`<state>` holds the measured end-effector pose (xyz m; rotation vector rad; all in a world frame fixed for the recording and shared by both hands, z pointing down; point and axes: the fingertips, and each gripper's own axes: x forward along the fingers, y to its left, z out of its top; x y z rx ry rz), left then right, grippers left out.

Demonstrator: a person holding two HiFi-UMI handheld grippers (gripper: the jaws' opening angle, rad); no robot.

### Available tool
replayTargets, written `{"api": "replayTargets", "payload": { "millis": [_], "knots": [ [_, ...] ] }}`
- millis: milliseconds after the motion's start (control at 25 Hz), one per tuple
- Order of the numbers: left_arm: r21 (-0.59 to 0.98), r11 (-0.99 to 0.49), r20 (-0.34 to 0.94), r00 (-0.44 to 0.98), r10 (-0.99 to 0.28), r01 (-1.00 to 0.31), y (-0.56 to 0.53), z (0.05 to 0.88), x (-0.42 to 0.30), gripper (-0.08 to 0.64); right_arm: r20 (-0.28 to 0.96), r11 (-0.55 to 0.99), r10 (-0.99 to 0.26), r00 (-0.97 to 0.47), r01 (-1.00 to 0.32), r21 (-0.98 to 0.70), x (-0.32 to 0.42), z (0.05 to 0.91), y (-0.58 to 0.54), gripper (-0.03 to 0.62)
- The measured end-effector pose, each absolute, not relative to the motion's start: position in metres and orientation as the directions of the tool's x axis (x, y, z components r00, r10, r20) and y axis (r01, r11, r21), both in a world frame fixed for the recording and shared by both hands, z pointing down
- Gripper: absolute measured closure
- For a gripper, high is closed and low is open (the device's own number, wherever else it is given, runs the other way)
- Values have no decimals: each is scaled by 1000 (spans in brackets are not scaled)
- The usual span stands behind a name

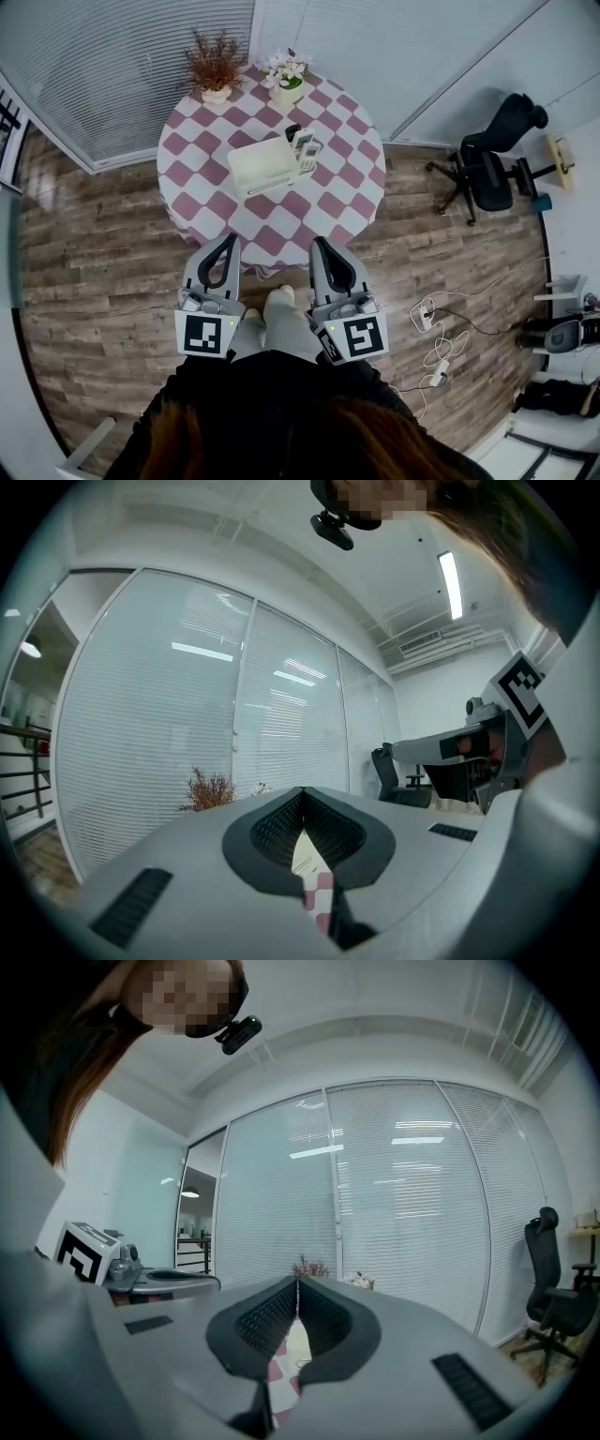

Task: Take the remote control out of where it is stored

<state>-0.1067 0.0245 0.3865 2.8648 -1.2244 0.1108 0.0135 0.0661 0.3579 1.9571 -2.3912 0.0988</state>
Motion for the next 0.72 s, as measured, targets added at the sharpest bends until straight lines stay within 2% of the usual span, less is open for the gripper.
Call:
{"api": "replayTargets", "payload": {
  "millis": [720],
  "knots": [
    [-25, -642, 79, 639, -765, -766, -20, 382, -65, 554, 58, 264, -962, -265, -964, -26, 58, 356, 7, 577]
  ]
}}
